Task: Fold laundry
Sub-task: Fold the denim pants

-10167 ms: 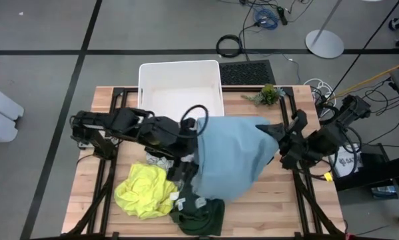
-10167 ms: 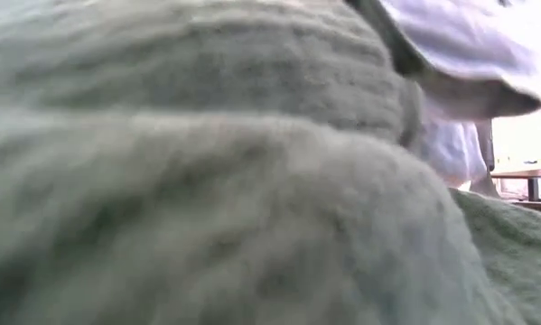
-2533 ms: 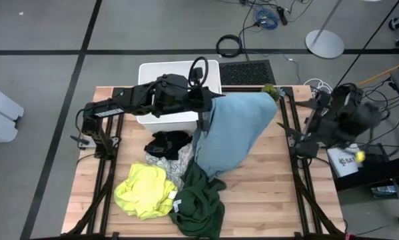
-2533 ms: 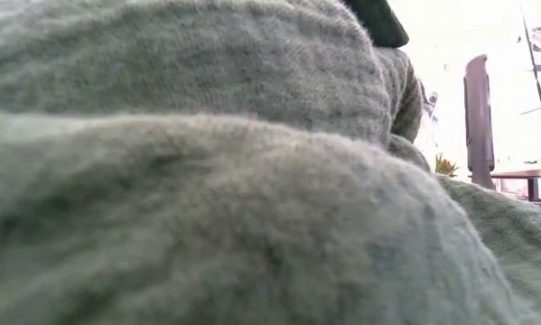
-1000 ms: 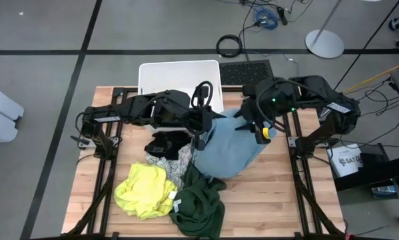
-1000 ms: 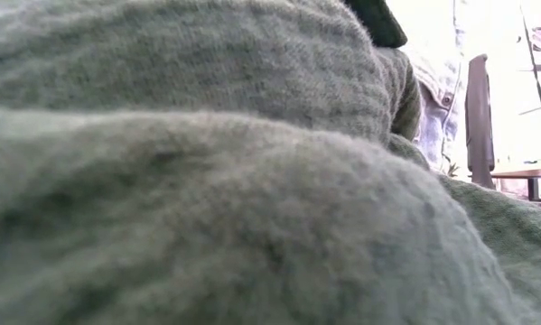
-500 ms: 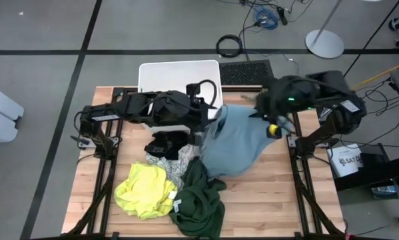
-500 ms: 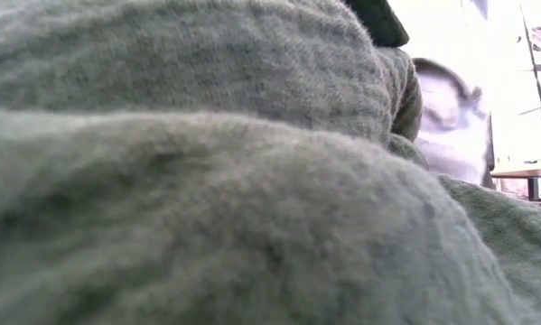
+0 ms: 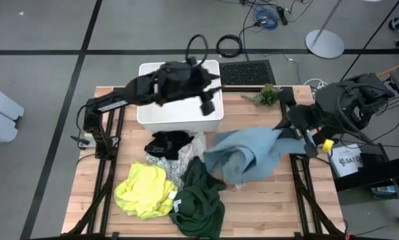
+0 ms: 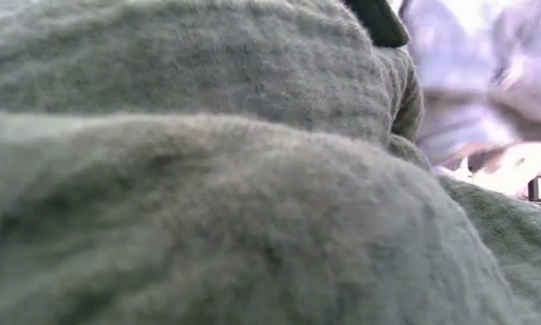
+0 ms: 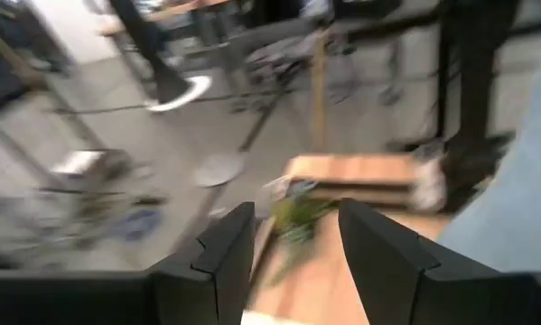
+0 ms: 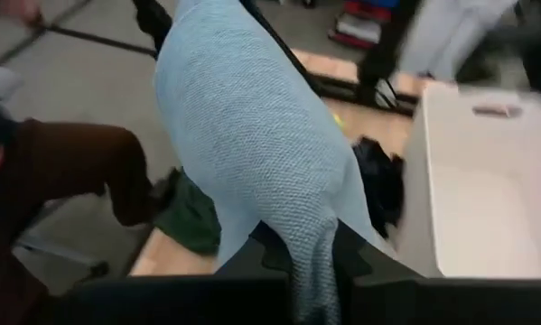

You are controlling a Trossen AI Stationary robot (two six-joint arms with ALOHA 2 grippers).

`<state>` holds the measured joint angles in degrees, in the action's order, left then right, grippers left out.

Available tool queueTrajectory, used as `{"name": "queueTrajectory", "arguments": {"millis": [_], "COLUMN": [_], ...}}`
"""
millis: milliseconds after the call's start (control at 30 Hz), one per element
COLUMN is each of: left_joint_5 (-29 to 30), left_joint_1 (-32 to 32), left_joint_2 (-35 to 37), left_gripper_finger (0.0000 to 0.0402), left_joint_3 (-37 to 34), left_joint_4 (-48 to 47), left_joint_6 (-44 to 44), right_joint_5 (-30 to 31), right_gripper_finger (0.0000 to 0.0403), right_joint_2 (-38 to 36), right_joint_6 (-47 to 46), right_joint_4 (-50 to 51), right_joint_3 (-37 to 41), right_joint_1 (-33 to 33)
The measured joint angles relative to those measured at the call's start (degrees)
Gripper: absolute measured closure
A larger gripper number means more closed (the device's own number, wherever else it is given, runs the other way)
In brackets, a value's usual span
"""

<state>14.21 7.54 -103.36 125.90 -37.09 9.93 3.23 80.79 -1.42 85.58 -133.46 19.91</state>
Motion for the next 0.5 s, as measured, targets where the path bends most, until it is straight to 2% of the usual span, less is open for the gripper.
{"name": "queueTrajectory", "arguments": {"millis": [67,133,300,500], "left_joint_5": [-6.9,-10.5,-11.7,-18.9], "left_joint_1": [1.1,1.2,-0.3,-3.4], "left_joint_2": [-2.1,-4.4,-9.9,-17.0], "left_gripper_finger": [0.0229,0.0229,0.0229,0.0229], "left_joint_3": [-0.9,-2.1,-5.6,-7.0], "left_joint_4": [4.8,8.2,16.3,26.5], "left_joint_6": [-3.8,-6.0,-8.6,-12.1], "right_joint_5": [2.5,6.0,10.7,20.9], "right_gripper_finger": [0.0397,0.0397,0.0397,0.0397], "right_joint_2": [0.0,-0.2,-2.7,-5.9], "right_joint_6": [-0.2,0.2,3.2,5.0], "right_joint_4": [-0.9,-1.2,-7.2,-5.0], "right_joint_3": [-0.1,-0.6,-1.6,-1.5], "right_joint_1": [1.4,2.7,5.8,7.7]}}
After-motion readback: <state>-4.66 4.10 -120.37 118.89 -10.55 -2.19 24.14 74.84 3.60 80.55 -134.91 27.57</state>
